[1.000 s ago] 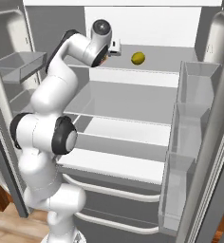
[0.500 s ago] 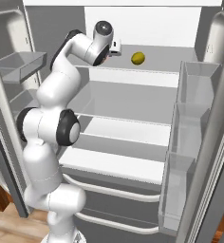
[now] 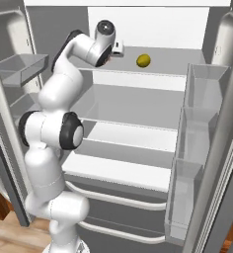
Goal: Take the cheese, fish, and lemon from the fridge and place them on the plate on the dining counter to create an appetizer plate.
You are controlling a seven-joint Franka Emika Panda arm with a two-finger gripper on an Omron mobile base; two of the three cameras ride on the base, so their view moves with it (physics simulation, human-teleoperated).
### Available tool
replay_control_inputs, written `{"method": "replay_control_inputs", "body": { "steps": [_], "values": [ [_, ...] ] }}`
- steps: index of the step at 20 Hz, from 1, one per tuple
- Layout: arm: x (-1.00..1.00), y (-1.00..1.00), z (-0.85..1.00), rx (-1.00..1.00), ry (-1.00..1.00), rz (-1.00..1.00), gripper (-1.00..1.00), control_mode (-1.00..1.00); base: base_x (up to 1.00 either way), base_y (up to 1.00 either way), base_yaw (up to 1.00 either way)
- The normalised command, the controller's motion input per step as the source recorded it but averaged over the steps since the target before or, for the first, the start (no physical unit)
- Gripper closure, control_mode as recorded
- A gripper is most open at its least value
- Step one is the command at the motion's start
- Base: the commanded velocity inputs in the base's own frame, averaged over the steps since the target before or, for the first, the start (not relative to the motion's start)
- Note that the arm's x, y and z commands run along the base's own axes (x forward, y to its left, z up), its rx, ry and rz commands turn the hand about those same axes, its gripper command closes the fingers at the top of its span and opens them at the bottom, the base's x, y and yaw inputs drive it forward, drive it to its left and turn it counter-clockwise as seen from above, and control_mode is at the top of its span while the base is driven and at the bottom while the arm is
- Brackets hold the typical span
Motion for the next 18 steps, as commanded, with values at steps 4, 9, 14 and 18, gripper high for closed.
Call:
{"method": "replay_control_inputs", "body": {
  "steps": [4, 9, 14, 18],
  "values": [
    [-0.61, 0.03, 0.00, -0.04, -0.24, 0.00, 1.00, -1.00, 0.00, 0.00, 0.00],
    [-0.98, 0.00, 0.07, -0.08, -0.22, -0.03, 1.00, -1.00, 0.00, 0.00, 0.00],
    [-1.00, -0.13, 0.19, -0.02, -0.04, -0.12, 1.00, -1.00, 0.00, 0.00, 0.00],
    [-1.00, -0.23, 0.09, 0.00, 0.01, -0.15, 1.00, -1.00, 0.00, 0.00, 0.00]
  ]
}}
